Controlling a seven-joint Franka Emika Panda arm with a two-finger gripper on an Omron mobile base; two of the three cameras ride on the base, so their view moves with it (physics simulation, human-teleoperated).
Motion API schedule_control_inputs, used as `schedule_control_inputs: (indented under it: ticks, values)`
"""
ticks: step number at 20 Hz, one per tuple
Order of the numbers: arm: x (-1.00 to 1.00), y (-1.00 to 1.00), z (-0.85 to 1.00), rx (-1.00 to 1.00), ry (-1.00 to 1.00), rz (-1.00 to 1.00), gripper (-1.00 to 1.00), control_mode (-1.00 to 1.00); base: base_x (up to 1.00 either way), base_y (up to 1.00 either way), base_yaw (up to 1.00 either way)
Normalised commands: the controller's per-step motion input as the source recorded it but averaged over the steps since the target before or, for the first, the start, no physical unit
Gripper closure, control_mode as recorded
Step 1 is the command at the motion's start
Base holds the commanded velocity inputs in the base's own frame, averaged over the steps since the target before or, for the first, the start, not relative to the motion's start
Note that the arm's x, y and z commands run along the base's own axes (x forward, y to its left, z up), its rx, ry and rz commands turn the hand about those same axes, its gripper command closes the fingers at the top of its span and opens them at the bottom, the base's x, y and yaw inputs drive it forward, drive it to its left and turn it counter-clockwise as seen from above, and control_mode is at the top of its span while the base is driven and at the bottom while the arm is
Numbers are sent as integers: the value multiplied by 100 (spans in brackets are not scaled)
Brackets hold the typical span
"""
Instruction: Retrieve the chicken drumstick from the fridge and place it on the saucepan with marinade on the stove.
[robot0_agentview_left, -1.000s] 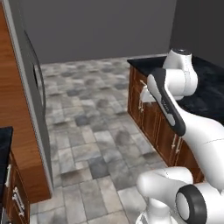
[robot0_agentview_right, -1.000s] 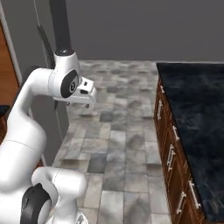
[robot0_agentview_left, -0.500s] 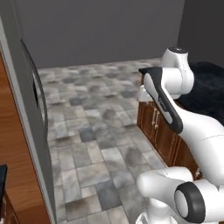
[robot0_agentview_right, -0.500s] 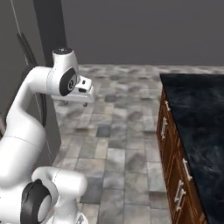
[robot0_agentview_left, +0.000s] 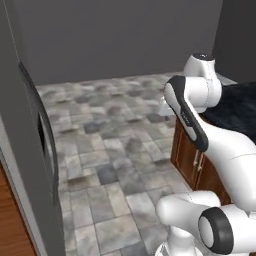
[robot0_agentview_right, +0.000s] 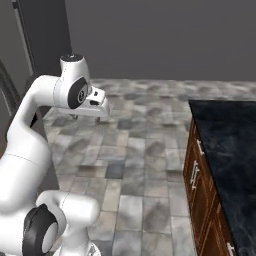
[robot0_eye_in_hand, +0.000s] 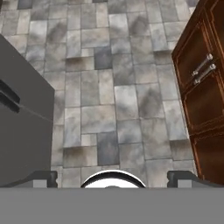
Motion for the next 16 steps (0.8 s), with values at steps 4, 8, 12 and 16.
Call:
schedule_control_inputs:
  ticks: [4,8,12,16]
  values:
    - [0,0,0,0,0,0,-100,100,100,0,20]
    - [0,0,0,0,0,0,-100,100,100,-1,39]
    - [0,0,0,0,0,0,-100,100,100,-17,54]
    - [0,0,0,0,0,0,-100,100,90,-18,69]
